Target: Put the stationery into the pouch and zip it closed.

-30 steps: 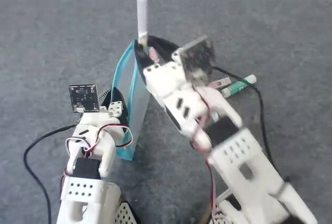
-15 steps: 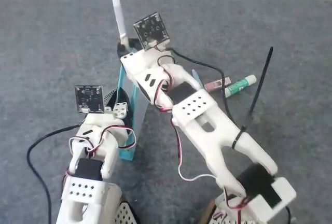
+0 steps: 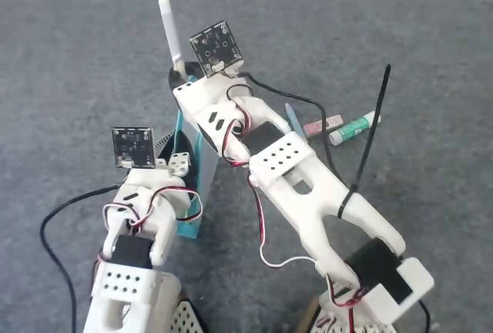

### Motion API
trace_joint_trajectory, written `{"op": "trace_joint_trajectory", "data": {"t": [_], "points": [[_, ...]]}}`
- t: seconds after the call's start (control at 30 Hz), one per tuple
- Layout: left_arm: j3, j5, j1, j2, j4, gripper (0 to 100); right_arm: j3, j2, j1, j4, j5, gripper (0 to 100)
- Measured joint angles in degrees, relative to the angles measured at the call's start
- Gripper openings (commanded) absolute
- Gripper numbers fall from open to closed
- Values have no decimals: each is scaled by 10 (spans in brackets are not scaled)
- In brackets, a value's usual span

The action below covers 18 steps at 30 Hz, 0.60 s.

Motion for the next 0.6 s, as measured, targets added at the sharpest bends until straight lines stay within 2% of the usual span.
{"op": "trace_joint_trajectory", "data": {"t": [0.37,0.6], "points": [[0,0,0,0,0,12,0,-30,1,47,0,127],[0,0,0,0,0,12,0,-172,18,175,0,128]]}}
